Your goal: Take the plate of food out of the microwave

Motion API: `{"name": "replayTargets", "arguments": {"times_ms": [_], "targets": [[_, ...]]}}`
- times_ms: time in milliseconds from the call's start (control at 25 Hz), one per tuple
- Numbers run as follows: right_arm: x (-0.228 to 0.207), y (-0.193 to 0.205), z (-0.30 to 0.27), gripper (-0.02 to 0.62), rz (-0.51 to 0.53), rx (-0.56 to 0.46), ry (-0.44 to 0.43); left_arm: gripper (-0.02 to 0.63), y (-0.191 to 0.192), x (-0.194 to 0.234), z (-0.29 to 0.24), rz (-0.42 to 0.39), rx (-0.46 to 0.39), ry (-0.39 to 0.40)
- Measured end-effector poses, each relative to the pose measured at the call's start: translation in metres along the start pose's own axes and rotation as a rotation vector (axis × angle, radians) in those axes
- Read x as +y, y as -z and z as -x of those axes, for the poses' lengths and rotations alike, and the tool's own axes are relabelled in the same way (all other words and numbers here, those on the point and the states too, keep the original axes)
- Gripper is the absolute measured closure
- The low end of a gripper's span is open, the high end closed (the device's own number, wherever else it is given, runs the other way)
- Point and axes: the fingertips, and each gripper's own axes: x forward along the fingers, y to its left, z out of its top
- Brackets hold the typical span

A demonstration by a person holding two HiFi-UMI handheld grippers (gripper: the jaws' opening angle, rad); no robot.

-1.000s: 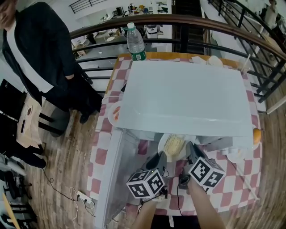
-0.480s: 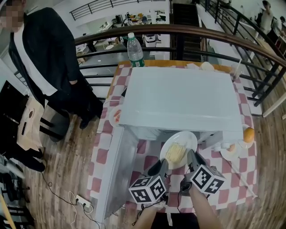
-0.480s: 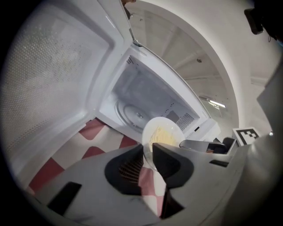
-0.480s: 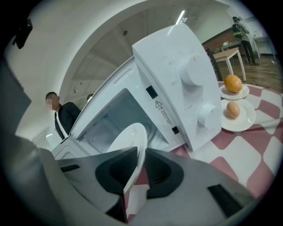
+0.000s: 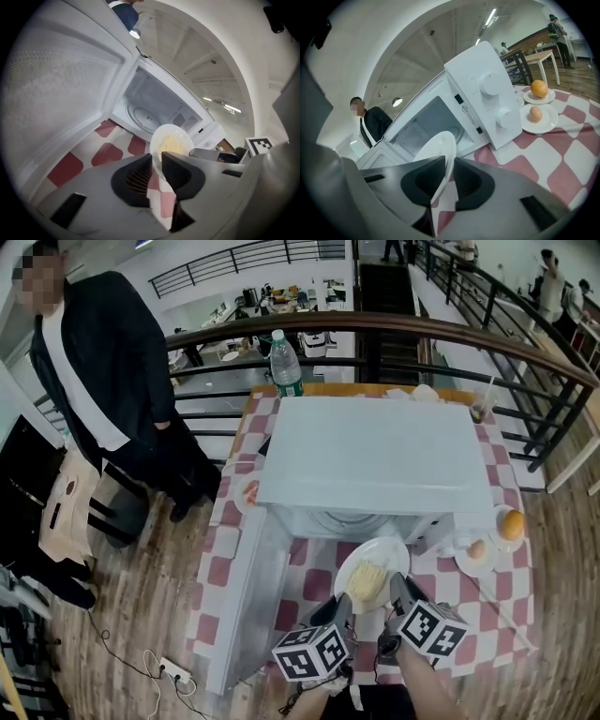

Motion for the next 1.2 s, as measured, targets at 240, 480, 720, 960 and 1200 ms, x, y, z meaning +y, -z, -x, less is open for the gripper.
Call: {"name": "replayTargets", "arguments": {"times_ms": [240,480,720,960,1200], "targets": [[0.003,0.012,0.009,0.537,-0.015,0.024,-0.002,0.525,0.007,0.002,0.015,-0.003,0.012,-0.015],[0.004,0.012,0.012,0.537,-0.011,0.021,-0.009,0.525,0.008,0.001,0.018,-0.004,0.010,-0.016],[-0.002,0.007,0.013,0.537,-0.018,0.013,0.001,0.525,0.008,-0.005,0.014,-0.015,0.015,-0.009],[-0.006,0.006,0.012,0.537,-0.019,0.011,0.002,0.523,0.010,-0.007,0.010,-0.017,0.015,-0.008],[-0.004,0.005,0.011,0.537,-0.015,0.012,-0.001,0.523,0.008,-0.006,0.009,-0.014,0.013,-0.011]]}}
